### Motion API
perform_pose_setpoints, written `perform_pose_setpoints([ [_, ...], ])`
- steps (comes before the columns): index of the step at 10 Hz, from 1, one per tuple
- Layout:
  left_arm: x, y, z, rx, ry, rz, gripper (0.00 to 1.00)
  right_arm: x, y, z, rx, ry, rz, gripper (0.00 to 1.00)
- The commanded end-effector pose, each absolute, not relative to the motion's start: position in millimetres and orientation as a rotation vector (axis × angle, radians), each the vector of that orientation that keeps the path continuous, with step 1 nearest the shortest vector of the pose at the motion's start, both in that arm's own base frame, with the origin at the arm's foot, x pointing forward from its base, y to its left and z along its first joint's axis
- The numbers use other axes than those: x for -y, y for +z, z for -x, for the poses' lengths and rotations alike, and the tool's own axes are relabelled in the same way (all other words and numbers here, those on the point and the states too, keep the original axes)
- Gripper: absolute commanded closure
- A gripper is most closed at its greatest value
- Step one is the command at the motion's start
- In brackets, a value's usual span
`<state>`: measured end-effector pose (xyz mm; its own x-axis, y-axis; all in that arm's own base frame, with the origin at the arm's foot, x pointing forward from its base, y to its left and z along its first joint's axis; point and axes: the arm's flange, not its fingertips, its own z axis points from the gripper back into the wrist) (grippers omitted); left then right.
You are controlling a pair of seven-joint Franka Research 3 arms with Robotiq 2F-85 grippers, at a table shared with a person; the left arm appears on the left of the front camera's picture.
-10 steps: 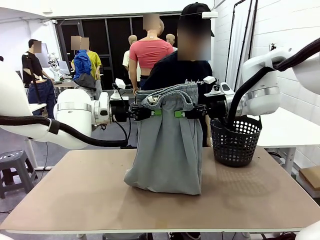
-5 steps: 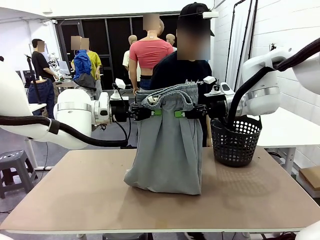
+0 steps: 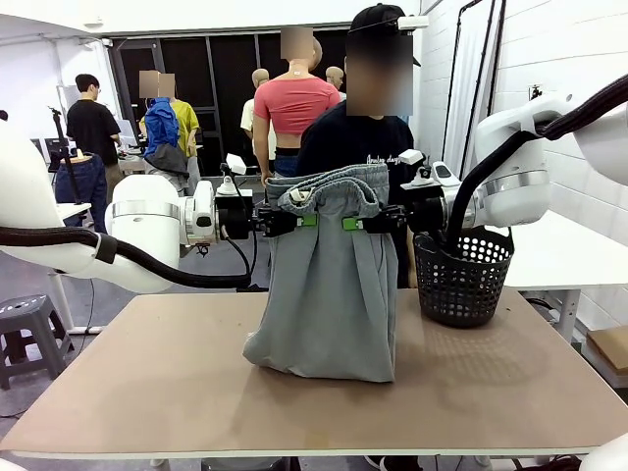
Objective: Fold the training pants.
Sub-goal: Fold the Training pants in half.
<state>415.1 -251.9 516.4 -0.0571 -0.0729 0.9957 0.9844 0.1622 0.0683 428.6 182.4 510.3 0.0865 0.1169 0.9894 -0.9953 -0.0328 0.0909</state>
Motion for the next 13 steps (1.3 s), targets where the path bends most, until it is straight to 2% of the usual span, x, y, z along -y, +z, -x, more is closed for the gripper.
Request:
perform_pose_setpoints([
  [1,252.4,519.2,-414.3,1.281,-1.162,1.004,1.00,-184.1,510.9,-427.2,1.052,1.207,-1.205,1.00],
  [13,252.4,519.2,-414.3,1.281,-1.162,1.004,1.00,-184.1,510.9,-427.2,1.052,1.207,-1.205,1.00],
])
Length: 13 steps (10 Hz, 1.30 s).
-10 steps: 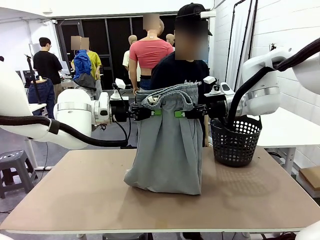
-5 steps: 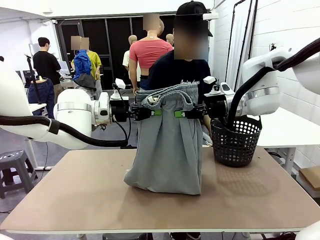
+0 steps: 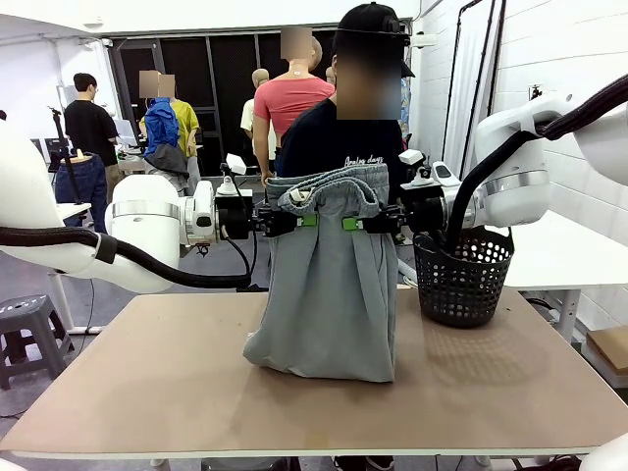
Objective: Fold the training pants.
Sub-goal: Fold the Training pants in half.
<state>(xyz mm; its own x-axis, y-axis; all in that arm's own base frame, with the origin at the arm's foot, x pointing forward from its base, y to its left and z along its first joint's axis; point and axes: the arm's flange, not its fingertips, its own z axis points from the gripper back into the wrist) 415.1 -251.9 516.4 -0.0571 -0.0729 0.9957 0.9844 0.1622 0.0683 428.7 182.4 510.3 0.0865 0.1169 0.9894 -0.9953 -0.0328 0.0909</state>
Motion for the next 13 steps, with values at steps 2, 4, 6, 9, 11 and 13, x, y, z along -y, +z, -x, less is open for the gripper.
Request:
perform_pose_setpoints([
  [2,252.4,519.2,-414.3,1.281,-1.162,1.004,1.00,-184.1,510.9,-427.2,1.052,1.207,-1.205,1.00],
  [4,252.4,519.2,-414.3,1.281,-1.162,1.004,1.00,-184.1,510.9,-427.2,1.052,1.207,-1.205,1.00],
  [6,252.4,519.2,-414.3,1.281,-1.162,1.004,1.00,-184.1,510.9,-427.2,1.052,1.207,-1.205,1.00],
  [9,252.4,519.2,-414.3,1.281,-1.162,1.004,1.00,-184.1,510.9,-427.2,1.052,1.207,-1.205,1.00],
  [11,252.4,519.2,-414.3,1.281,-1.162,1.004,1.00,-184.1,510.9,-427.2,1.052,1.207,-1.205,1.00],
  [13,252.4,519.2,-414.3,1.281,-1.162,1.004,1.00,-184.1,510.9,-427.2,1.052,1.207,-1.205,1.00],
])
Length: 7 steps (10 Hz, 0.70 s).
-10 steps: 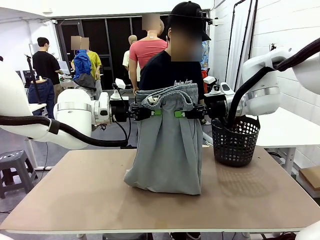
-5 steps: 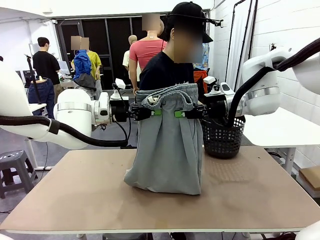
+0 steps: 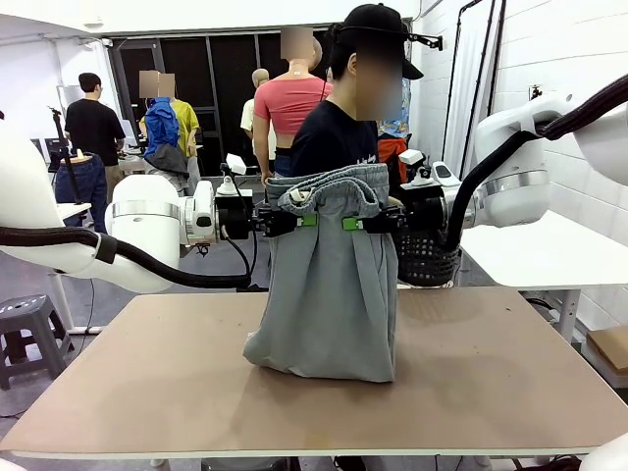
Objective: Fold the training pants.
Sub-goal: Fold the Training pants in half.
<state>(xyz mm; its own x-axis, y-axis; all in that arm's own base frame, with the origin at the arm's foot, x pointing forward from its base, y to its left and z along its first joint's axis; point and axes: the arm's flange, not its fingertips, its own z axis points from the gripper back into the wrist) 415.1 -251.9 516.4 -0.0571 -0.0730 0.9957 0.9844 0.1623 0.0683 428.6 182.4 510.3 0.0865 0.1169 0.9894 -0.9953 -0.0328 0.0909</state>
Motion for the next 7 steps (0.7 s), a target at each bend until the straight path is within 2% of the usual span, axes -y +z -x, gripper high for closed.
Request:
perform_pose_setpoints([
  [1,252,519,-414,1.281,-1.162,1.004,1.00,-184,511,-427,1.052,1.207,-1.205,1.00],
  [4,252,516,-415,1.278,-1.163,1.007,1.00,-182,510,-429,1.041,1.223,-1.192,1.00],
  [7,255,532,-444,1.257,-1.184,0.993,1.00,-185,534,-459,1.016,1.243,-1.260,1.00],
])
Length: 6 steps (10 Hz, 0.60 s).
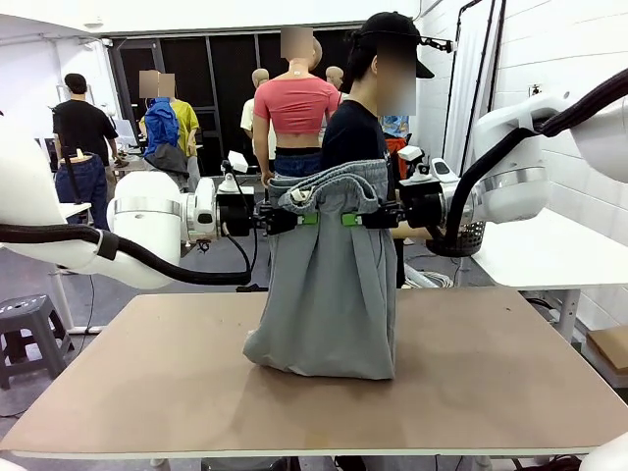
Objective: Fold the training pants.
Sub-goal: Fold the Training pants in half.
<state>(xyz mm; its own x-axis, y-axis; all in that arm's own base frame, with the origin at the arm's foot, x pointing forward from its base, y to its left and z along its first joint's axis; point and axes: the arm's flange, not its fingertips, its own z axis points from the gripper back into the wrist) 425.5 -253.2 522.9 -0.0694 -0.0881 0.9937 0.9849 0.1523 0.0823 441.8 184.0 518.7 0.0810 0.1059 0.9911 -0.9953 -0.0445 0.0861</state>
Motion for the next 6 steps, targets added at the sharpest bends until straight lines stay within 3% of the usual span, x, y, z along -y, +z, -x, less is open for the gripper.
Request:
perform_pose_setpoints([
  [1,254,538,-462,1.270,-1.164,0.962,1.00,-186,543,-473,1.010,1.252,-1.261,1.00],
  [6,244,592,-517,1.441,-1.062,0.798,1.00,-198,600,-534,0.955,1.358,-1.208,1.00],
])
